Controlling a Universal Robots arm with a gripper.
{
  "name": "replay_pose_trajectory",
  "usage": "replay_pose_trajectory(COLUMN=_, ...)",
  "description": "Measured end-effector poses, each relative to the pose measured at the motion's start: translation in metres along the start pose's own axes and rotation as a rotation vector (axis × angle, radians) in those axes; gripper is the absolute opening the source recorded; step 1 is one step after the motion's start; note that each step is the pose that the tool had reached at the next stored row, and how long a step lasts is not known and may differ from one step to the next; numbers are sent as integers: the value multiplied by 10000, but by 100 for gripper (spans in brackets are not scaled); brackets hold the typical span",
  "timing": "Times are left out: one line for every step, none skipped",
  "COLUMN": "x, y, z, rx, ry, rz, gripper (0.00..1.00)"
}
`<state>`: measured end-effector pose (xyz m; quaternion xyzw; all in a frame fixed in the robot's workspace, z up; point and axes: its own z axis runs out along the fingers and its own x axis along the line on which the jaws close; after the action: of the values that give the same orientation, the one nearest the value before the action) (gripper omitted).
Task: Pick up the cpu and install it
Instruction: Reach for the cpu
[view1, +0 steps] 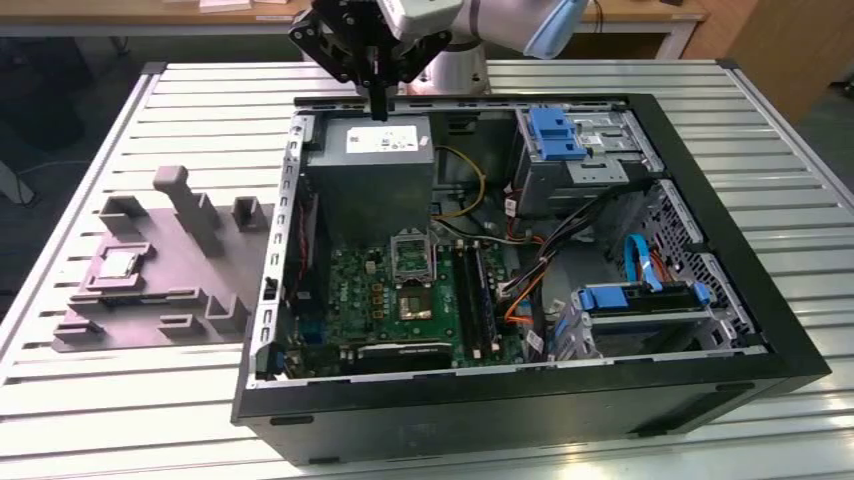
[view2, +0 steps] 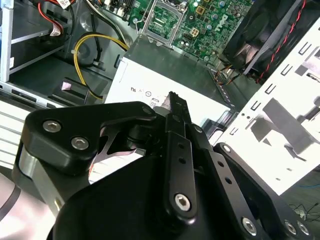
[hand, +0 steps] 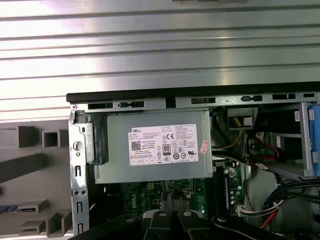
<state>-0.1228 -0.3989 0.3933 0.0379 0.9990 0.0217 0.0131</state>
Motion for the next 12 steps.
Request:
replay_pose_trajectory(x=5, y=0, z=0, rx=-1, ry=0, rz=1, gripper=11)
replay_pose_trajectory(x=8, y=-1, z=0, rx=-1, ry=0, rz=1, gripper=11)
replay_pose_trajectory(x=11, y=-1, z=0, rx=-1, ry=-1, rz=0, gripper=11)
replay_pose_trajectory(x=13, y=-1, z=0, rx=-1, ry=0, rz=-1, gripper=11)
replay_pose_trajectory(x=15, y=-1, z=0, rx=-1, ry=0, rz=-1, gripper=11)
replay_pose_trajectory(x=16, y=-1, z=0, rx=0, ry=0, rz=-1, gripper=11)
replay_pose_trajectory(x=19, y=-1, z=0, rx=0, ry=0, rz=0, gripper=11)
replay_pose_trajectory(x=21, y=-2, z=0, rx=-1, ry=0, rz=0, gripper=11)
replay_pose_trajectory(x=22, y=-2, z=0, rx=0, ry=0, rz=-1, gripper=11)
replay_pose_trajectory(x=23, y=-2, z=0, rx=0, ry=0, rz=0, gripper=11)
replay_pose_trajectory(x=23, y=-2, z=0, rx=0, ry=0, rz=0, gripper=11)
replay_pose_trajectory(x=23, y=-2, z=1, rx=-1, ry=0, rz=-1, gripper=11)
